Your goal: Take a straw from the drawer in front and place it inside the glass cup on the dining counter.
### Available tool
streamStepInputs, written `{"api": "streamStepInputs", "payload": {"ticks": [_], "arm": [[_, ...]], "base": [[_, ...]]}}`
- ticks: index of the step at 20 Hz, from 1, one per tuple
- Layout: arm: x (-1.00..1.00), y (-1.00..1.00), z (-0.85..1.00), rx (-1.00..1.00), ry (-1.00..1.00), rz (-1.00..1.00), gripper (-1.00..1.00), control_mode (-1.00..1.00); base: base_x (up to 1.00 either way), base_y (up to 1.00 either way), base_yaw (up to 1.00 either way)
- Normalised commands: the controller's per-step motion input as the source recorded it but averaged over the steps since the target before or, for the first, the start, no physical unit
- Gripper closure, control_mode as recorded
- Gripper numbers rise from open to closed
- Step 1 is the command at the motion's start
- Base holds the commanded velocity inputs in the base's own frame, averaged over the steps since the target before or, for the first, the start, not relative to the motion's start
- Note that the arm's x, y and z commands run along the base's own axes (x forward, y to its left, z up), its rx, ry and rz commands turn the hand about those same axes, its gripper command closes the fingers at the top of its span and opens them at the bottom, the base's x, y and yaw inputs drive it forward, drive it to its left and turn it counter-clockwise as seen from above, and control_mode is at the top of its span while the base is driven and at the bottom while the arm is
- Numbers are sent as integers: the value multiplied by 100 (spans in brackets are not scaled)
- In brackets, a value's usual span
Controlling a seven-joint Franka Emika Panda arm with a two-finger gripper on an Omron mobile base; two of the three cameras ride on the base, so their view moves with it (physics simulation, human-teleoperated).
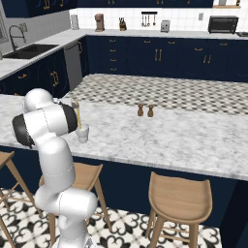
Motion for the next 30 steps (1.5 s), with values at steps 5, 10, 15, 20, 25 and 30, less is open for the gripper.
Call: {"api": "streamStepInputs", "payload": {"ticks": [5,10,15,20,25,30], "arm": [[19,0,-22,0,0,0,100,-100],[17,0,-22,0,-2,0,100,-100],[22,0,-19,0,-4,0,100,-100],[19,0,-19,0,-3,0,100,-100],[8,0,-20,0,-3,0,100,-100],[-21,0,-10,0,-5,0,100,-100]], "base": [[0,0,0],[0,0,0],[0,0,0],[0,0,0],[0,0,0],[0,0,0]]}}
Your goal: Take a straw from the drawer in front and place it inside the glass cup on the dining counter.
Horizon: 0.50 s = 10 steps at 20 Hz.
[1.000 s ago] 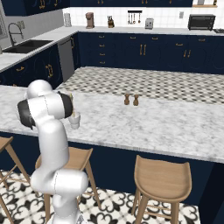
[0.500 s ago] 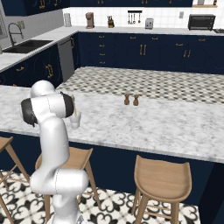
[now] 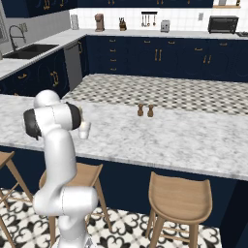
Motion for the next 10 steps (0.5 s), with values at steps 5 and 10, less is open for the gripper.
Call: {"api": "streamStepInputs", "payload": {"ticks": [5,10], "arm": [[-61,0,-1,0,-8,0,100,-100],[-17,-4,-4,0,-5,-4,100,-100]], "base": [[0,0,0],[0,0,0]]}}
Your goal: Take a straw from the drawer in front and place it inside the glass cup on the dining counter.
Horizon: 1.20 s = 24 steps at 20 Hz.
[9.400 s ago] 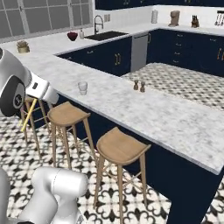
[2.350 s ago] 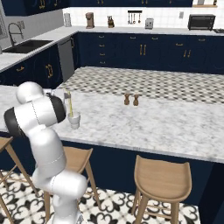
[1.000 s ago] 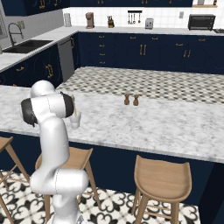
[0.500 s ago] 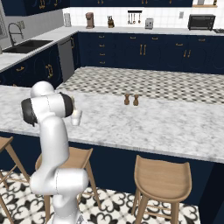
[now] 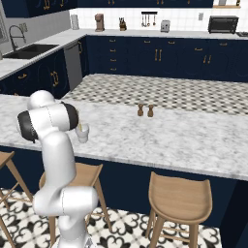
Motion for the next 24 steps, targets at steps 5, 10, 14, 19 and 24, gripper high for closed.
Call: {"api": "streamStepInputs", "payload": {"ticks": [5,10,14,19,24], "arm": [[0,-6,-21,0,0,-5,100,-100],[0,-1,-30,0,0,-1,-100,-100],[0,0,-12,1,-2,0,-100,-100],[0,0,0,1,-9,0,-100,-100],[-4,0,15,1,-15,0,-100,-100]], "base": [[0,0,0],[0,0,0],[0,0,0],[0,0,0],[0,0,0]]}}
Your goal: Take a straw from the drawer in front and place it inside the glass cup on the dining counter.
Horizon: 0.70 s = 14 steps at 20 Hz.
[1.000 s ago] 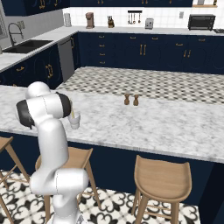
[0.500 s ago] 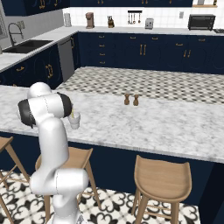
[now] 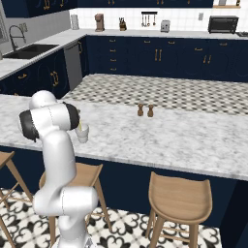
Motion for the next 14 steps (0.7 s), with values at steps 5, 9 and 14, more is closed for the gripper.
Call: {"api": "streamStepInputs", "payload": {"ticks": [5,9,14], "arm": [[-43,0,77,12,-18,0,-100,-100],[-58,-19,86,28,-6,0,-100,-100],[-66,-50,42,43,6,3,-100,-100]], "base": [[0,0,0],[0,0,0],[0,0,0]]}}
